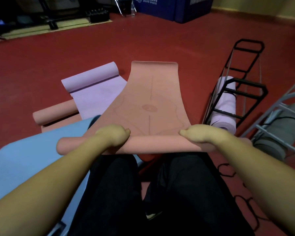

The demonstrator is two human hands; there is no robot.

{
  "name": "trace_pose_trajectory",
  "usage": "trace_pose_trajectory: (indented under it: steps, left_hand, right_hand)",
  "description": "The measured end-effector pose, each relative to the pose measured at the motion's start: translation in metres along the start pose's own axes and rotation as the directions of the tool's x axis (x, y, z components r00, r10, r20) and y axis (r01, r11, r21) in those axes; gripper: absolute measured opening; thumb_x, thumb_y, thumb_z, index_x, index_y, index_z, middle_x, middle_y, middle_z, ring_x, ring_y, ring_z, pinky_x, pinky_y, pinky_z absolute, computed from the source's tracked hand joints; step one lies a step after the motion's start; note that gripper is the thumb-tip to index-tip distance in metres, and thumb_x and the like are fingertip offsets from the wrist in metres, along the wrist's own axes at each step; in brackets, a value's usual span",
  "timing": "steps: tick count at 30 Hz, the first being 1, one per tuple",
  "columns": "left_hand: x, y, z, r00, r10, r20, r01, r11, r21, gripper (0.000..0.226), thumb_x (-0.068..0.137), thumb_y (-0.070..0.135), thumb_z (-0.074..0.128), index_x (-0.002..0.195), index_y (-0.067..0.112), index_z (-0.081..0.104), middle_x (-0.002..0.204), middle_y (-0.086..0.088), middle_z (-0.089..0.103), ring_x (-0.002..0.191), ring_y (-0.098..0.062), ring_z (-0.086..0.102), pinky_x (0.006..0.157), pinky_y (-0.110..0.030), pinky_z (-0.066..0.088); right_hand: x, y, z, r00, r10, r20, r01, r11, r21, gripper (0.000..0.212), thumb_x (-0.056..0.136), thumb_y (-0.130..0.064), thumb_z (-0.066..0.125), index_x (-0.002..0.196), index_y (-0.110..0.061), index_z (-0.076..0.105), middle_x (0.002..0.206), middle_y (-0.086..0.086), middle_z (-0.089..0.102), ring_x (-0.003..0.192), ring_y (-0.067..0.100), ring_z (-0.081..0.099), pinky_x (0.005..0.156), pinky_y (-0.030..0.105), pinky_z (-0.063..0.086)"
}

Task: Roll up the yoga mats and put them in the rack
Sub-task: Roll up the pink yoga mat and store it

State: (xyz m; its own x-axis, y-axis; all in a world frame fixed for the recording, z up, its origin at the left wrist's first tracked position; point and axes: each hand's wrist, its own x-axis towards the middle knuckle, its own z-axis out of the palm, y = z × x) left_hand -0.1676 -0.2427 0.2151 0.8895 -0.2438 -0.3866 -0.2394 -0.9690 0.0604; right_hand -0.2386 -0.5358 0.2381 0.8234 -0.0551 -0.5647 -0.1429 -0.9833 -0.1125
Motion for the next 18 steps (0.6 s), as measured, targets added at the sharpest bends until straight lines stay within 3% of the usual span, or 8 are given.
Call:
trace_pose_trajectory:
  steps: [5,7,9,12,15,18]
  left_hand:
    - [0.005,-0.003,0.013,0.988,-0.011,0.152,0.02,0.998,-0.062,0.055,0.101,0.044,0.025,0.128,0.01,0.06,0.137,-0.013,0.056,0.119,-0.031,0.053,0.106,-0.041,0.039]
    - [0.007,-0.001,0.012,0.984,-0.013,0.177,0.031,0.995,-0.1,0.054,0.101,0.044,0.027,0.129,0.011,0.06,0.138,-0.013,0.056,0.12,-0.03,0.053,0.106,-0.039,0.039]
    - [0.007,0.004,0.01,0.979,-0.012,0.203,0.038,0.991,-0.127,0.052,0.103,0.041,0.029,0.132,0.008,0.057,0.14,-0.014,0.053,0.124,-0.031,0.051,0.104,-0.036,0.037]
    - [0.011,0.005,0.01,0.973,-0.021,0.228,0.059,0.985,-0.16,0.05,0.103,0.04,0.032,0.135,0.008,0.055,0.142,-0.014,0.051,0.127,-0.03,0.048,0.103,-0.035,0.034]
    - [0.013,0.004,0.007,0.965,-0.039,0.259,0.093,0.976,-0.197,0.049,0.101,0.042,0.035,0.133,0.012,0.056,0.142,-0.011,0.052,0.126,-0.029,0.048,0.103,-0.037,0.034]
    - [0.013,0.004,0.003,0.956,-0.033,0.292,0.105,0.966,-0.236,0.038,0.1,0.038,0.037,0.119,0.016,0.061,0.132,-0.01,0.056,0.111,-0.027,0.051,0.093,-0.035,0.037]
  right_hand:
    - [0.003,0.0,0.022,0.998,-0.021,-0.055,0.023,0.999,0.035,0.048,0.105,-0.039,0.027,0.133,-0.011,0.056,0.139,0.016,0.05,0.13,0.029,0.042,0.102,0.031,0.031]
    - [0.007,0.005,0.034,0.979,0.001,-0.205,0.016,0.997,0.08,0.04,0.102,-0.041,0.035,0.108,-0.015,0.064,0.126,0.015,0.06,0.117,0.031,0.052,0.089,0.034,0.039]
    - [0.005,0.006,0.044,0.908,0.042,-0.416,-0.012,0.997,0.075,0.029,0.096,-0.039,0.043,0.083,-0.019,0.059,0.107,0.011,0.067,0.101,0.031,0.059,0.07,0.034,0.039]
    - [-0.002,0.004,0.059,0.738,0.04,-0.674,-0.005,0.998,0.055,0.044,0.091,-0.042,0.035,0.07,-0.012,0.06,0.082,0.011,0.067,0.084,0.033,0.062,0.06,0.035,0.037]
    - [-0.011,0.005,0.08,0.629,-0.026,-0.777,0.061,0.998,0.016,0.044,0.089,-0.041,0.037,0.065,-0.013,0.059,0.07,0.007,0.061,0.076,0.033,0.058,0.062,0.04,0.042]
    - [-0.015,0.005,0.093,0.605,-0.045,-0.795,0.033,0.999,-0.032,0.043,0.091,-0.045,0.042,0.076,-0.014,0.066,0.077,0.004,0.061,0.079,0.031,0.057,0.069,0.04,0.043]
